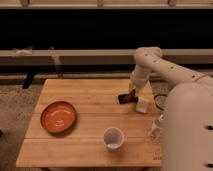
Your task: Place the pepper on the white sponge
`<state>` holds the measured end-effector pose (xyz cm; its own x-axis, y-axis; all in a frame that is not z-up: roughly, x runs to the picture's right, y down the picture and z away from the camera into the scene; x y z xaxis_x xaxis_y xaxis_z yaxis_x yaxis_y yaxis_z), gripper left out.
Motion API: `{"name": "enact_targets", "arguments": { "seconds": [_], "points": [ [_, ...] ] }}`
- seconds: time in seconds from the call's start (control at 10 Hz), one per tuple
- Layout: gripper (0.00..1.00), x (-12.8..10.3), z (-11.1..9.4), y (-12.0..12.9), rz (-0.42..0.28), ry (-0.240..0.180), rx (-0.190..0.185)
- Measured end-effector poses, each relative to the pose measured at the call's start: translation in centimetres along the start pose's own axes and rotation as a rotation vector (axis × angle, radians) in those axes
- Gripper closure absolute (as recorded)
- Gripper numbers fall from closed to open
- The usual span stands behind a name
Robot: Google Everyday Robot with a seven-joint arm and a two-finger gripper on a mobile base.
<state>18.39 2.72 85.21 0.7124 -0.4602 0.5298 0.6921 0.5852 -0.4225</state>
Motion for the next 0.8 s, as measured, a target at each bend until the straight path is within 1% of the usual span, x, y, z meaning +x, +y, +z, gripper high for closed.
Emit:
{"name": "enact_targets", "arguments": {
  "seconds": [0.2, 0.4, 0.6, 0.8],
  "points": [
    [1.00, 0.9, 0.5, 0.6, 0.019, 0.007, -0.008],
    [1.00, 2.1, 1.0, 1.9, 0.051, 0.004, -0.024],
    [1.00, 3.2, 1.8, 3.1, 0.080, -0.005, -0.044],
    [1.00, 3.9, 2.6, 3.7, 0.091, -0.023, -0.066]
  ]
}}
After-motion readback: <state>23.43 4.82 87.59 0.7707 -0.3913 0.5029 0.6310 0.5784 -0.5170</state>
